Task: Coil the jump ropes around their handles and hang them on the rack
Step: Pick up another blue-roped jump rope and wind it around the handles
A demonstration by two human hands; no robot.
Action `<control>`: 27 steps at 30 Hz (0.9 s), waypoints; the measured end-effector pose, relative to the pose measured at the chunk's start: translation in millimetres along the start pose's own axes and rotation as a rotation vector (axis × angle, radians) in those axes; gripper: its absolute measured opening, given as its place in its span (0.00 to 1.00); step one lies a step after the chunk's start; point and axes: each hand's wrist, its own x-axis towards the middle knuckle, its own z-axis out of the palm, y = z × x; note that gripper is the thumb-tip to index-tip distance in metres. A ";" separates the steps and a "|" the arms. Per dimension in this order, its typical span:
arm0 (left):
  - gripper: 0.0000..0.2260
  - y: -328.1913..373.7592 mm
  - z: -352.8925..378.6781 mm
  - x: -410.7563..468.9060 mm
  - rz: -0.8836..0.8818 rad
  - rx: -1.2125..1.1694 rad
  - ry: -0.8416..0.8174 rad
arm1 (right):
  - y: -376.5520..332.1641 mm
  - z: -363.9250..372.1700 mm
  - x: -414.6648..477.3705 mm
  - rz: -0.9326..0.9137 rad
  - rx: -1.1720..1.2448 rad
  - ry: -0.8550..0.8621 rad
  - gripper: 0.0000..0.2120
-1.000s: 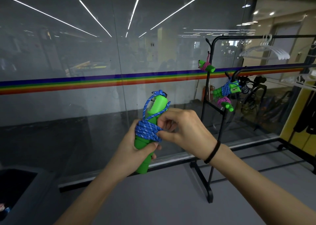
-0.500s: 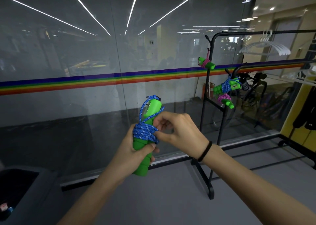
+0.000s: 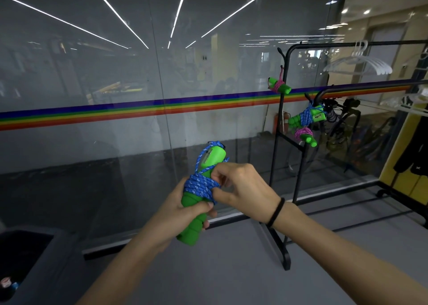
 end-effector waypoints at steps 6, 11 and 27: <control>0.11 0.3 3.5 4.3 -0.023 -0.107 0.044 | -5.2 8.1 1.8 -0.020 -0.152 0.168 0.06; 0.11 -2.1 2.9 3.6 -0.019 -0.175 0.078 | -13.8 24.0 -2.9 0.013 -0.177 0.293 0.08; 0.11 -7.7 -23.9 -7.6 -0.081 -0.163 -0.026 | -16.7 8.6 2.5 0.198 0.415 -0.047 0.03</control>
